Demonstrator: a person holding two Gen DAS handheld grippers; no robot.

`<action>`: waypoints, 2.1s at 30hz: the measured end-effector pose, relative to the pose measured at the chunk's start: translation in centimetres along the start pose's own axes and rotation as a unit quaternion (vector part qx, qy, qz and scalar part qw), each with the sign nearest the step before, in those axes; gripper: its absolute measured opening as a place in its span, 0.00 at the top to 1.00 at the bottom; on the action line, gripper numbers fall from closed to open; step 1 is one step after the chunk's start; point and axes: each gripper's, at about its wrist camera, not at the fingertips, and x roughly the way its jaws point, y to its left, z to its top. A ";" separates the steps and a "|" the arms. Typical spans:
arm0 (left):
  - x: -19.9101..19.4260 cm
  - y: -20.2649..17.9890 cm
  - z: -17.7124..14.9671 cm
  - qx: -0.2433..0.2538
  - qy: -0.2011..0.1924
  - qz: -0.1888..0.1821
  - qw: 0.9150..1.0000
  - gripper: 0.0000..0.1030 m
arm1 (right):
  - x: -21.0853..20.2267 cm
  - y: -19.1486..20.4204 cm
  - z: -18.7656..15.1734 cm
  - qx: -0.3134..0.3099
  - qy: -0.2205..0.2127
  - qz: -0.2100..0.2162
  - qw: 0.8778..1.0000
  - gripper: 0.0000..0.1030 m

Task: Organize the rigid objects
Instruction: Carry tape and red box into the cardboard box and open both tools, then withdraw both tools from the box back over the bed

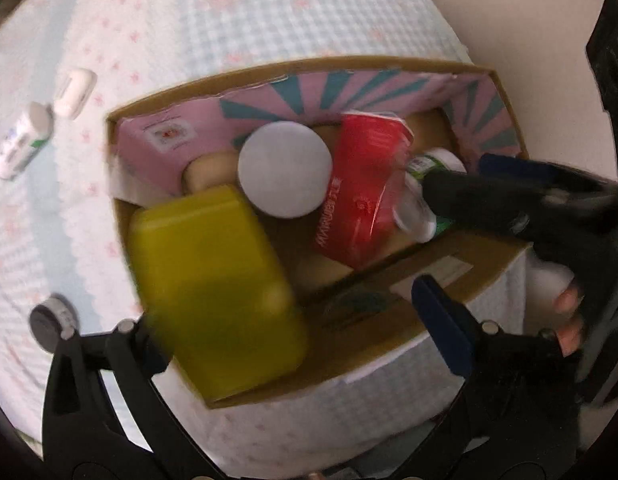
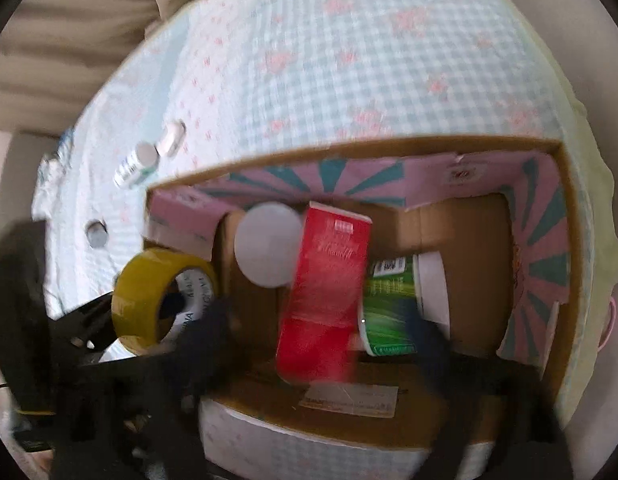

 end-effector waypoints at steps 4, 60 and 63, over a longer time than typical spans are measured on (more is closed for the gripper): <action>-0.9 0.2 -0.1 -0.003 -0.009 -0.001 1.000 0.00 | -1.8 -0.6 -0.3 -0.007 -0.031 -0.009 0.999 0.00; -28.3 23.1 -18.1 -0.116 -0.230 0.024 0.966 0.00 | -12.1 25.8 -8.8 -0.105 -0.170 -0.099 0.975 0.00; -29.2 26.5 -19.2 -0.119 -0.236 0.027 0.964 0.00 | -10.8 28.3 -8.7 -0.108 -0.168 -0.093 0.975 0.00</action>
